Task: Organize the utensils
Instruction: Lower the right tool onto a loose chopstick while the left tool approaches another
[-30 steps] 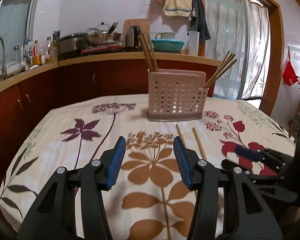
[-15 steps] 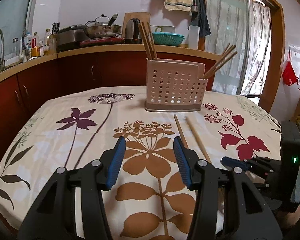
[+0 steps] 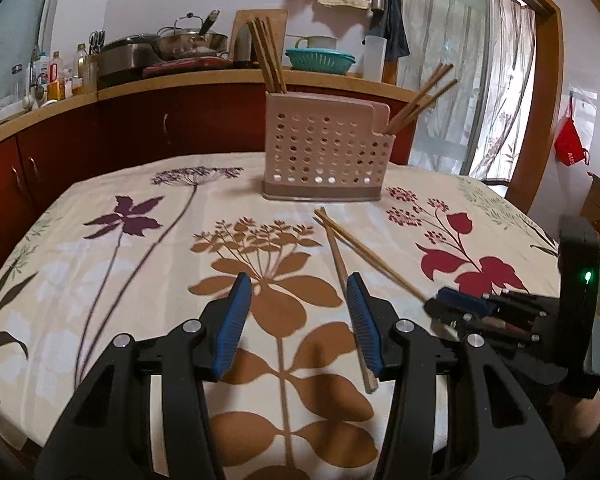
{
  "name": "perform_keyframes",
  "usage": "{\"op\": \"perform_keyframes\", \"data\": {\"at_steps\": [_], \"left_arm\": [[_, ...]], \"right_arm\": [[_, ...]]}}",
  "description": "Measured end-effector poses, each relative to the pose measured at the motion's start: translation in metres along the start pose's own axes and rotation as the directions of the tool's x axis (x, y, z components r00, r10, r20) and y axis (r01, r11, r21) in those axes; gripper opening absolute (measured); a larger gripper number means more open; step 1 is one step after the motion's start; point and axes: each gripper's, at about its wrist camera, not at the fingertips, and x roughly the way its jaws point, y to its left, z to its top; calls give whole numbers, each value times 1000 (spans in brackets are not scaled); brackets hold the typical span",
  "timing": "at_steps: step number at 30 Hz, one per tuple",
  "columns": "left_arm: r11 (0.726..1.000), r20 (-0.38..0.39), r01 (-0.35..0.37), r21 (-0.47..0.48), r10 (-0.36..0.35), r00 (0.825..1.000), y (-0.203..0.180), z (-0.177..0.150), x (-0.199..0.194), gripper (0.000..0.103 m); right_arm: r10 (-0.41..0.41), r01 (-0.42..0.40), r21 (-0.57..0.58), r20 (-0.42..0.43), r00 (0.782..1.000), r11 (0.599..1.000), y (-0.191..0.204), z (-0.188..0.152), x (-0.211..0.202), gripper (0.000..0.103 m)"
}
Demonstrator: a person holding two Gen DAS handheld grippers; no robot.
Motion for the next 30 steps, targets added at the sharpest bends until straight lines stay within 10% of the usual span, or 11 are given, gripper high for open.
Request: {"op": "perform_keyframes", "data": {"at_steps": [30], "left_arm": [[1000,-115,17,15,-15,993,-33,-43,31,34]], "right_arm": [[41,-44,36,71,997,998,-51,-19,-21,9]]}}
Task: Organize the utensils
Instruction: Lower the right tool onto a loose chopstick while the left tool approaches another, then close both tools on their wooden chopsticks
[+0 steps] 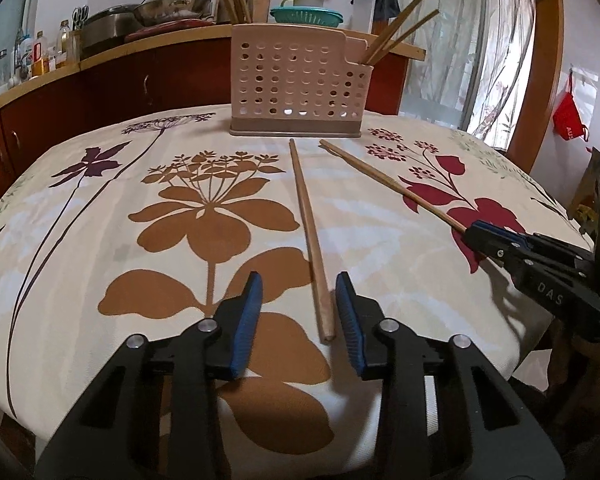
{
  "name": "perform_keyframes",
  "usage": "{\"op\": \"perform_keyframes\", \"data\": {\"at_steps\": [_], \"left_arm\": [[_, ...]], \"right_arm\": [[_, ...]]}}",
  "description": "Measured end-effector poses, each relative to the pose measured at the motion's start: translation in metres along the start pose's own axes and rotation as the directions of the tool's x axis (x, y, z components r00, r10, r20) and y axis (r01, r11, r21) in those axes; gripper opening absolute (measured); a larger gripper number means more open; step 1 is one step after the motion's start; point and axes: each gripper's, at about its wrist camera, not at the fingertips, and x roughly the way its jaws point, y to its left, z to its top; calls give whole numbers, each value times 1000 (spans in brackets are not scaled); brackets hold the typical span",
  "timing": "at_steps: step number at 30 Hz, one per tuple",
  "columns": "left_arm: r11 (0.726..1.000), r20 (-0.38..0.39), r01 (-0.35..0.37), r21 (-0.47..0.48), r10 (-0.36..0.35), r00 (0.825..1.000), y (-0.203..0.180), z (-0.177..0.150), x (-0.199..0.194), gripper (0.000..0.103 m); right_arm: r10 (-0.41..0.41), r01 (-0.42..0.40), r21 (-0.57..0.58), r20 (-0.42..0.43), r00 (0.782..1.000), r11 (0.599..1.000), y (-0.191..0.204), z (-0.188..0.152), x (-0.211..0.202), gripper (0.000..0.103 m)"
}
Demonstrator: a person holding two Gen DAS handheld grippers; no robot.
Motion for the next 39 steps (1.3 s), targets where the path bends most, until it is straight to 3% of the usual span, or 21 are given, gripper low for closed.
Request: {"op": "perform_keyframes", "data": {"at_steps": [4,13,17,27,39], "left_arm": [[1000,12,-2,8,2,1000,-3,-3,-1,24],[1000,60,-13,17,12,998,-5,-8,-1,18],[1000,64,-11,1,11,998,-2,-9,-1,8],[1000,63,1,-17,0,998,2,-7,-4,7],[1000,176,-11,-12,13,984,5,18,-40,7]], "right_arm": [[30,-30,1,11,999,1000,-3,-3,-3,12],[66,-66,-5,24,998,998,-6,-8,-8,12],[69,-69,-16,23,997,998,-4,-9,-9,12],[57,-56,-23,25,998,998,-2,-8,-11,8],[43,-37,-49,123,991,998,6,21,-39,7]]}}
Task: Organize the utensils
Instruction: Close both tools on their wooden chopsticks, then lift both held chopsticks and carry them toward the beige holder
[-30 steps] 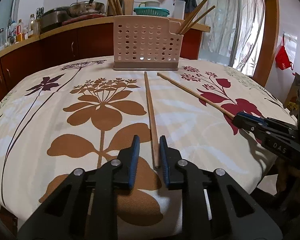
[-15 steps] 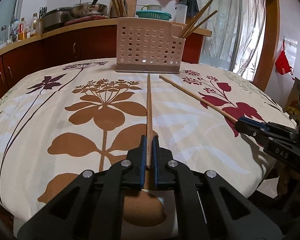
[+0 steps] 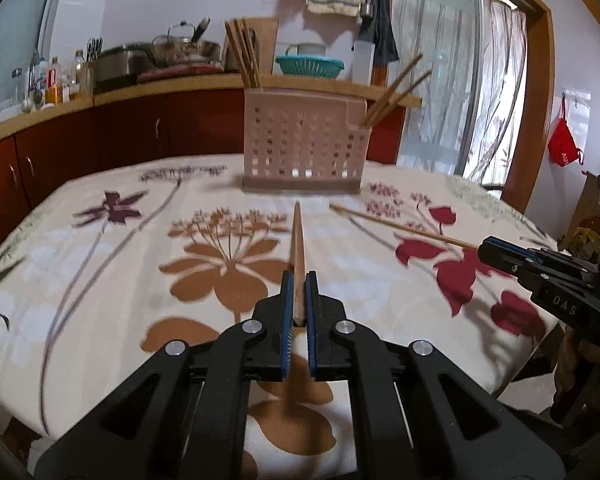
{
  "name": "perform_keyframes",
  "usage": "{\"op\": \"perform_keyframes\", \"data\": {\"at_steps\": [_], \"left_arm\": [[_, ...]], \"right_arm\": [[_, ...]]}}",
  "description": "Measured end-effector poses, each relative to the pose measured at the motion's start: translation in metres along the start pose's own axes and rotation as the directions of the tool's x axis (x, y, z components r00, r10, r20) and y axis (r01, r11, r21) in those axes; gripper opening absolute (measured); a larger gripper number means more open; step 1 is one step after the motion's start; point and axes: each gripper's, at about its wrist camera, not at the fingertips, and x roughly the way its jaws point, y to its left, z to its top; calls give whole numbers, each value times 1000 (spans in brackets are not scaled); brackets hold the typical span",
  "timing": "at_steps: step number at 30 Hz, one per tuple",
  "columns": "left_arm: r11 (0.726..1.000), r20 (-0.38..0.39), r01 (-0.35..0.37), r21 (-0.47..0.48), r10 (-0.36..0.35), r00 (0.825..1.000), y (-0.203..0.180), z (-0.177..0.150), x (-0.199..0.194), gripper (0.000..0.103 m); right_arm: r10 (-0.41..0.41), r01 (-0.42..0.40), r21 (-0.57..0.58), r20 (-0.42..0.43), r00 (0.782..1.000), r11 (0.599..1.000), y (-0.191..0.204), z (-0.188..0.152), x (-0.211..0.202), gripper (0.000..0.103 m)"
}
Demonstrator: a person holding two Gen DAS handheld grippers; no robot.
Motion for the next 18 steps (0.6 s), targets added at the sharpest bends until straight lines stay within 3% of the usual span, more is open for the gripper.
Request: {"op": "perform_keyframes", "data": {"at_steps": [13,18], "left_arm": [[1000,158,-9,14,7,987,6,51,-48,7],[1000,178,-4,22,0,984,7,69,-58,7]], "right_arm": [[-35,37,-14,118,992,999,2,53,-38,7],[-40,42,-12,132,990,999,0,72,-46,7]]}}
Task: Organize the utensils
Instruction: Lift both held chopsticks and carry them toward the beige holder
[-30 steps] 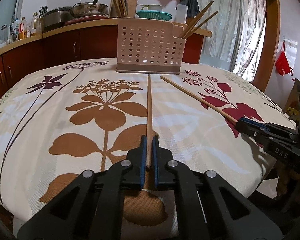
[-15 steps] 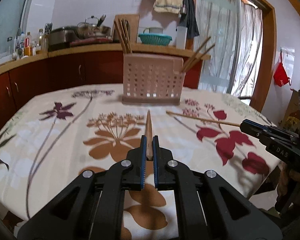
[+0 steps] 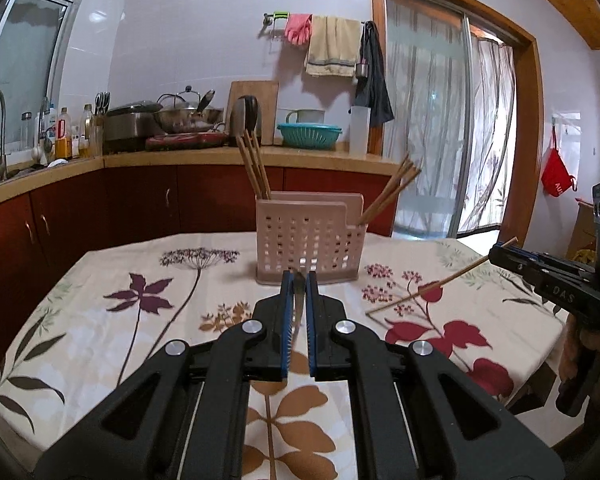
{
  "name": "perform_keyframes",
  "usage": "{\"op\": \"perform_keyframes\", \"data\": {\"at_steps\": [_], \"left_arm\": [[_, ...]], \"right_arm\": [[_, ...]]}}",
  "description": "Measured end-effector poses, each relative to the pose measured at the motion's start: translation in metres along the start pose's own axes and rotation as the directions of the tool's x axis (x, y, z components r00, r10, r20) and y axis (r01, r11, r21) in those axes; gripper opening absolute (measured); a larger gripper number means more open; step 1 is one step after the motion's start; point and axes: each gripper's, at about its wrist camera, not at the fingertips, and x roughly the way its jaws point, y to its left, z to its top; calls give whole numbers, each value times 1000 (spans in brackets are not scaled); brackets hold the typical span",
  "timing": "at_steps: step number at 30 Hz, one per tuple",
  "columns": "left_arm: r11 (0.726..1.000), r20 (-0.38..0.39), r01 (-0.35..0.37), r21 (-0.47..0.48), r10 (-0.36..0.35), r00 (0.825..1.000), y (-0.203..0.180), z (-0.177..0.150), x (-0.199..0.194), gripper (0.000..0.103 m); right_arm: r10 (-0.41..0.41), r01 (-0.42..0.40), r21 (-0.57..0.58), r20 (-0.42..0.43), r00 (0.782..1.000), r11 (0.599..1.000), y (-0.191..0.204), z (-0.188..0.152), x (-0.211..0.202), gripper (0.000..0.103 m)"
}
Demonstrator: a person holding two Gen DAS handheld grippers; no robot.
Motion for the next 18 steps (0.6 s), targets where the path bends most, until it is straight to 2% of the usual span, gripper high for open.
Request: {"op": "perform_keyframes", "data": {"at_steps": [7,13,18], "left_arm": [[999,-29,35,15,-35,999,3,26,12,7],[997,-27,42,59,-40,999,2,42,30,7],[997,-29,55,58,-53,998,4,52,42,7]], "right_arm": [[1,-1,-6,-10,1000,1000,-1,25,10,7],[5,-5,-15,-13,1000,1000,-1,42,27,7],[14,-15,-11,-15,1000,1000,-2,54,42,7]]}}
